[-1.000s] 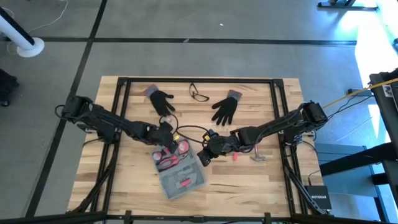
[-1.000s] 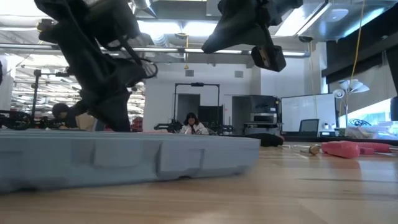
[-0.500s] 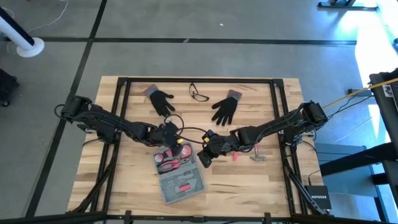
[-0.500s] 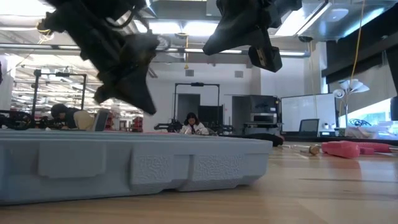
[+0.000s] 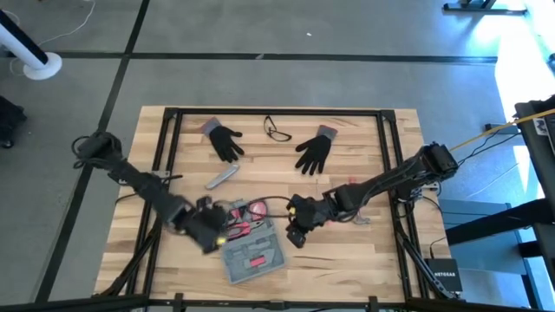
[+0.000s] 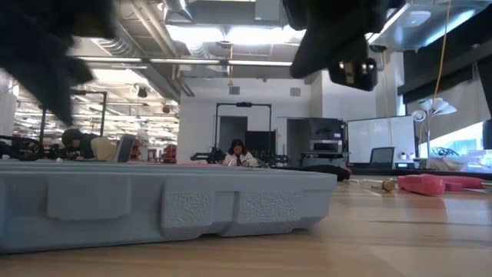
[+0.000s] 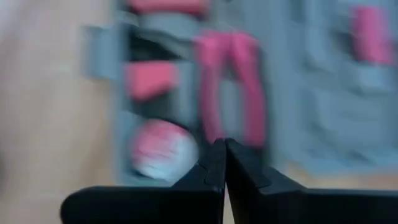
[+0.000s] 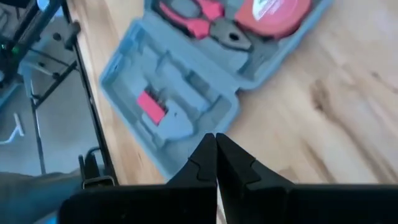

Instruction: Prefit tool cases

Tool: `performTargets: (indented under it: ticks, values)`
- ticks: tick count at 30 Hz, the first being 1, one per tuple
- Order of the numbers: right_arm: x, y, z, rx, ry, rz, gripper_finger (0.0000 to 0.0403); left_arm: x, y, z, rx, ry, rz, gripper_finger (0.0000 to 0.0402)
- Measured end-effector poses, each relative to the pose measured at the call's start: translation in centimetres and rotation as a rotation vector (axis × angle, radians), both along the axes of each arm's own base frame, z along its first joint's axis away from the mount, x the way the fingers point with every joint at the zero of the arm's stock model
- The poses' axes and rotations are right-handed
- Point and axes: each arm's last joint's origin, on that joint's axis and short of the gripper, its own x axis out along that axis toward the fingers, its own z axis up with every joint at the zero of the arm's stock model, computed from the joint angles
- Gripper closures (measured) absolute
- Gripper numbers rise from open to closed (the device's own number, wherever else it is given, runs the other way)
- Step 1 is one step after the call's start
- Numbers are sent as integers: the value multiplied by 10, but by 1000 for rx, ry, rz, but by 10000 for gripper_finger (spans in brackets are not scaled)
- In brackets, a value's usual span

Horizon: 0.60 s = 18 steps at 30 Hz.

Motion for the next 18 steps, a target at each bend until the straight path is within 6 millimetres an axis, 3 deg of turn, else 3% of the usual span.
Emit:
performTargets:
  ticks: [4, 8, 18]
  values:
    - [-4, 10, 0, 14, 6, 18, 403, -10, -39, 2, -130, -52, -226, 402]
    - [-8, 17, -1, 39, 33, 57, 403, -17, -55, -16, -122, 22, -298, 402]
    - [-23, 33, -6, 91, 159, 24, 403, 22, -69, -54, -210, -51, -417, 402]
